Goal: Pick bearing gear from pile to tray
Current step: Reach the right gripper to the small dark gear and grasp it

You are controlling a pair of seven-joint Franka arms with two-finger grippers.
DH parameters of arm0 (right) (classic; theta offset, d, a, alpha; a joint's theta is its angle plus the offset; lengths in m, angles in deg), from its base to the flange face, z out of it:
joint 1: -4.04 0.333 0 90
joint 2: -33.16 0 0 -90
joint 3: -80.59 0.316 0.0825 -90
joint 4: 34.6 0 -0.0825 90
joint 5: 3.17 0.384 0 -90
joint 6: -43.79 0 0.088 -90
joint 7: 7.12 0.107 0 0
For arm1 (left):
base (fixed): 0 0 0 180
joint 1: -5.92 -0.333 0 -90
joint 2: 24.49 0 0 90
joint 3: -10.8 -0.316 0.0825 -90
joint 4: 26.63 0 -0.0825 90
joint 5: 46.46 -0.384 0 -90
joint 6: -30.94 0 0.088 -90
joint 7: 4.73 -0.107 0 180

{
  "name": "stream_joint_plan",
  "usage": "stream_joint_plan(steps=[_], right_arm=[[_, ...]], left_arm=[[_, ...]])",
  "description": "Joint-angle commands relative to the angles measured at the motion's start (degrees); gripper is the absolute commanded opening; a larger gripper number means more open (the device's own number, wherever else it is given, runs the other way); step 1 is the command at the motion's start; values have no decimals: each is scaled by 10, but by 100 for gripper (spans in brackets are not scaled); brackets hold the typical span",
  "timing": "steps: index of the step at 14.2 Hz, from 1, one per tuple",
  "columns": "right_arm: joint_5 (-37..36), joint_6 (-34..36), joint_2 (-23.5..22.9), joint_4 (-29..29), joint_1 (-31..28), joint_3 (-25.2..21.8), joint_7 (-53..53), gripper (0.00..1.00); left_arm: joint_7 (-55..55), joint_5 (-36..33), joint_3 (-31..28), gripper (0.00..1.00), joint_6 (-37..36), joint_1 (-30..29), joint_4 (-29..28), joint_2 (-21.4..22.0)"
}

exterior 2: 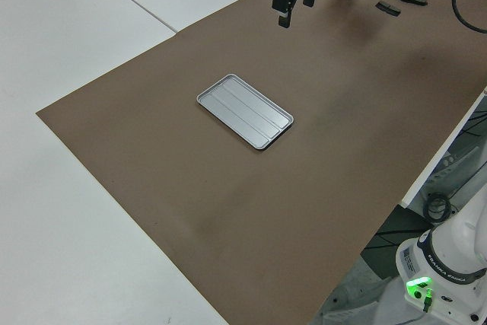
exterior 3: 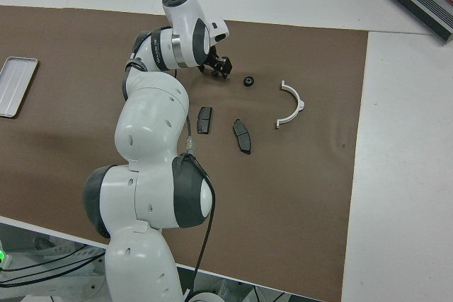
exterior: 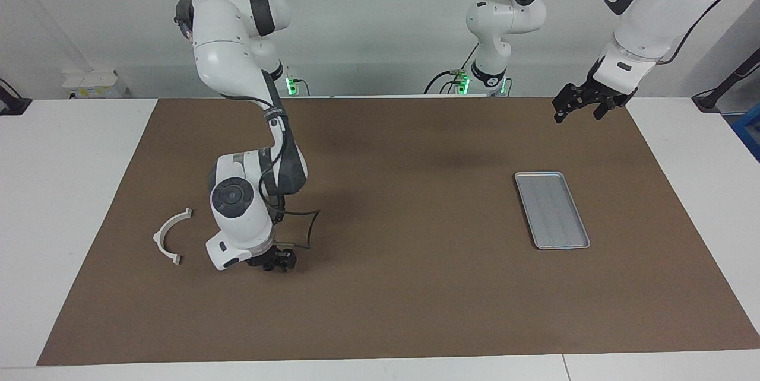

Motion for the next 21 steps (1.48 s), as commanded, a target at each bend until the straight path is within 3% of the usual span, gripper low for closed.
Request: stream_joint_plan(steps=[1,4,8,14,19,21], right_arm=[[0,21,-5,-15,-8,5,15,73],[1,25,-4,-15,-10,5,15,49],[12,22,-4,-13,-12,5,20,0],[4,45,-1,-18,-14,5,19,0],[6,230,52,-92,-2,17,-7,0],[10,301,76,-125,38,31,22,0]], left_arm=[[0,-6,0,100,-6,1,-7,11],[0,-6,0,100,-6,1,-7,11],[0,-6,0,100,-6,1,-7,11],[0,-6,0,100,-6,1,-7,11],[1,-6,0,100,-6,1,-7,11],[0,-6,0,100,-6,1,-7,11]])
